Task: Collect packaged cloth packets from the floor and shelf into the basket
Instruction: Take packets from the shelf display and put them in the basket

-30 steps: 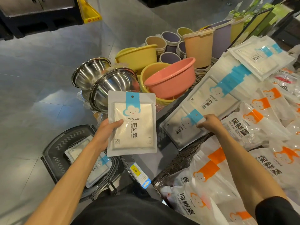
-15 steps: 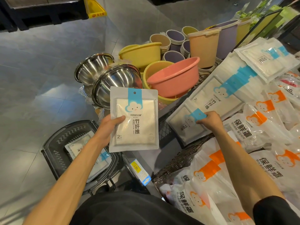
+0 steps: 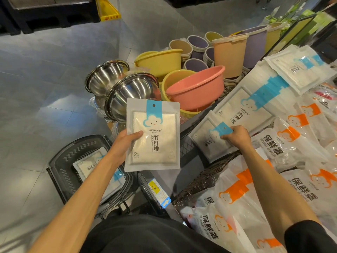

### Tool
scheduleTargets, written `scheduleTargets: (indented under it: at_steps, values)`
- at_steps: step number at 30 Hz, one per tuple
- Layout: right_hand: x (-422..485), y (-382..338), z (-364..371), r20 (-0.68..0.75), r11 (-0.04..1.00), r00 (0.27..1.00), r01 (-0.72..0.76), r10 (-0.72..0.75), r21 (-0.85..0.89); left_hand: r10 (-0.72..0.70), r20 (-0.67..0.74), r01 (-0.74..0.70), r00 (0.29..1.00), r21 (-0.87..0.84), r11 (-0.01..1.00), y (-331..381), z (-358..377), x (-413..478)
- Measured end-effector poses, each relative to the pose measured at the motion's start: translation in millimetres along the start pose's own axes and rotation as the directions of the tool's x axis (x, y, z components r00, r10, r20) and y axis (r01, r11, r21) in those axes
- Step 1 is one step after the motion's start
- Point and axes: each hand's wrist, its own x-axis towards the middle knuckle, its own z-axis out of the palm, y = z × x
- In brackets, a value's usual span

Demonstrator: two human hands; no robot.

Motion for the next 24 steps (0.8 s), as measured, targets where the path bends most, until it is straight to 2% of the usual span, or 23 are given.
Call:
scheduleTargets:
  at_steps: [10, 21, 24]
  values:
    - [-7, -8, -4, 0.018, 1.000, 1.000, 0.006, -0.005, -0.030, -0.009, -0.003, 0.009, 1.000, 0.016, 1.000, -2, -5, 2]
    - [-13, -20, -18, 0.037, 0.988, 0.999, 0.025, -0.019, -0.156, -0.025, 0.049, 0.022, 0.999, 0.063, 0.998, 1, -6, -1]
    - [-20, -29, -28, 0.071, 0.970, 0.997, 0.033, -0.017, -0.240, -0.024, 0.076, 0.017, 0.997, 0.096, 0.995, 2, -9, -1]
